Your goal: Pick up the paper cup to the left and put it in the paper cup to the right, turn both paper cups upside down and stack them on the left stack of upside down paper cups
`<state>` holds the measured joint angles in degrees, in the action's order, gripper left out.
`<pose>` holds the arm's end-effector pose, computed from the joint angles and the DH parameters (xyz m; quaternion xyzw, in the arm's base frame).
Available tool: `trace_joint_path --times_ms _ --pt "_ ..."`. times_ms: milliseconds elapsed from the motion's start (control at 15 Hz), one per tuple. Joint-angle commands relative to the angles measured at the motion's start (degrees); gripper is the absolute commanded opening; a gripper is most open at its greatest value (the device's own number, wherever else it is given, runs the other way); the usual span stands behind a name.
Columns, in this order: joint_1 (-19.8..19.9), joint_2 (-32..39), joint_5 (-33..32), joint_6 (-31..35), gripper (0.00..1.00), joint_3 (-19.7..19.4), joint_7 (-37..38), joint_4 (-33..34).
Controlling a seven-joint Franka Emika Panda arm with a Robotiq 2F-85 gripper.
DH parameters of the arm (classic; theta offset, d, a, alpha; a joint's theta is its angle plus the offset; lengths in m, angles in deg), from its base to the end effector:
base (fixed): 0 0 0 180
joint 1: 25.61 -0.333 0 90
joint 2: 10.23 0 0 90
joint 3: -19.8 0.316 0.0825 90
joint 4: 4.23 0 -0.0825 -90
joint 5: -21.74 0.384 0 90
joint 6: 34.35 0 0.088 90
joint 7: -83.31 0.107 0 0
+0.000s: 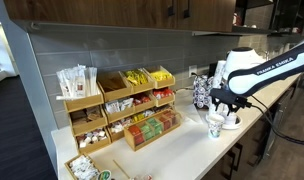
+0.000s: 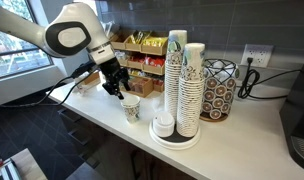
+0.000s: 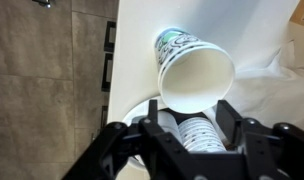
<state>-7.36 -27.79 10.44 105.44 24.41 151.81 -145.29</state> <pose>0.4507 -0.1089 0.4376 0.7850 -0.5974 0.1634 0.0118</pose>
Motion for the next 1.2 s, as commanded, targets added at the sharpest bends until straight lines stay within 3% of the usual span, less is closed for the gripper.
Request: trace_joint_path --times_ms 0,133,333,1133 --pt "-0.85 0.53 -3.64 -4.32 0.93 -1.67 -0.21 0.07" --pt "-1.49 1.76 -3.3 -3.85 1.0 -2.17 0.28 -0.09" --pt "-3.14 4.2 -1.46 -1.36 1.0 -2.58 0.52 0.55" --pt "-9.5 12.27 1.48 -3.24 1.0 -3.42 -1.11 5.44"
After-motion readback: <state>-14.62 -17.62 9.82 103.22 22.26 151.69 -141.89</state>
